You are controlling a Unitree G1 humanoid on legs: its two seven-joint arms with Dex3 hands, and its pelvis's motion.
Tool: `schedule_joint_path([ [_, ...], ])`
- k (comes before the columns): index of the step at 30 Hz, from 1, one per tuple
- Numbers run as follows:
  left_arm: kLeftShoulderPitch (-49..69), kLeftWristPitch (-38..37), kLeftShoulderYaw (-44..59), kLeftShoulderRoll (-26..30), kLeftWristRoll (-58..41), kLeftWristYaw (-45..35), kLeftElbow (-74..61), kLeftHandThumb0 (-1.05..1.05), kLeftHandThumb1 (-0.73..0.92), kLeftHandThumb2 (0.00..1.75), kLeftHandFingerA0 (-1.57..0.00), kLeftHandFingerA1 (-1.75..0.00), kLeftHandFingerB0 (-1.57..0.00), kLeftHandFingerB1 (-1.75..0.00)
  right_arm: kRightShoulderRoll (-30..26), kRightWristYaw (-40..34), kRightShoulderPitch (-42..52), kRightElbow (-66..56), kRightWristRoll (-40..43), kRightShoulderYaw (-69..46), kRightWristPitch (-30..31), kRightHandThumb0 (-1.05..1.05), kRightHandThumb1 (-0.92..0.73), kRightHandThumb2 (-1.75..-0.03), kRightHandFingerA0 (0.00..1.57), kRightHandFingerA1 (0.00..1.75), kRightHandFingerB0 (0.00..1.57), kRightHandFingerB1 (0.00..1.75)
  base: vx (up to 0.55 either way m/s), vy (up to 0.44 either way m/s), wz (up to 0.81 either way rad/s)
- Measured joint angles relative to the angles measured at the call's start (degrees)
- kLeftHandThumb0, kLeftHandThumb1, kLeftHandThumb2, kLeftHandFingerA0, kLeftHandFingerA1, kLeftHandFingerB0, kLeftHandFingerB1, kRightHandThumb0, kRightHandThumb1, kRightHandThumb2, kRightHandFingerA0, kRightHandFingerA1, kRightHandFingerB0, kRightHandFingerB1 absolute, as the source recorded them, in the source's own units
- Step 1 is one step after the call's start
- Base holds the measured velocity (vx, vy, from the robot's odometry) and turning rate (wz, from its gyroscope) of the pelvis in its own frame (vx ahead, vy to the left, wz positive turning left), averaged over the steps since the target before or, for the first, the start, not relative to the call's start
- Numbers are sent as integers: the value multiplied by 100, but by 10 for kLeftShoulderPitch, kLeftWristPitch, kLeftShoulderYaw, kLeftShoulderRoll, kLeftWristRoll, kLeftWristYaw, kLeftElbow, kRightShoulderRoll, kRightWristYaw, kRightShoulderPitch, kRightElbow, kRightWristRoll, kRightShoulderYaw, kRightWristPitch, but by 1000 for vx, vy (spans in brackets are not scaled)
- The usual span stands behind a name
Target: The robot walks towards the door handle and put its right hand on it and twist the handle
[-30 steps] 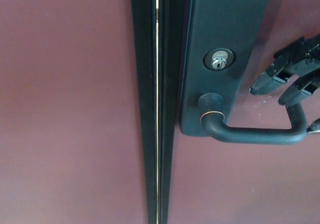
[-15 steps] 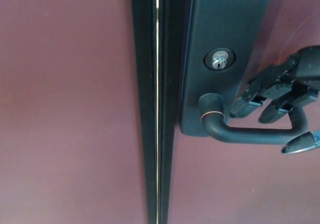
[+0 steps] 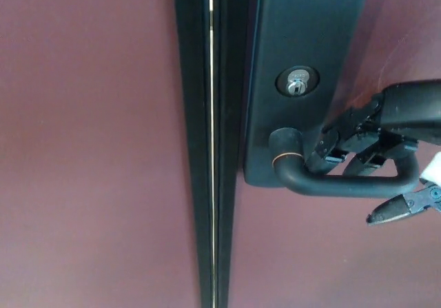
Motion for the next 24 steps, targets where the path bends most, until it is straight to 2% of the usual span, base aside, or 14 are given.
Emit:
schedule_joint_path([
  [23, 4, 0, 8, 0, 0, -1, 0, -45, 14, 87, -88, -92, -67, -81, 18, 9, 16, 10, -91, 47, -40, -57, -54, -57, 40, 38, 38, 33, 0, 0, 0],
  [24, 4, 0, 9, 0, 0, -1, 0, -45, 14, 87, -88, -92, -67, -81, 20, 8, 17, 11, -97, 49, -42, -56, -42, -80, 38, 52, 27, 44, 0, 0, 0],
])
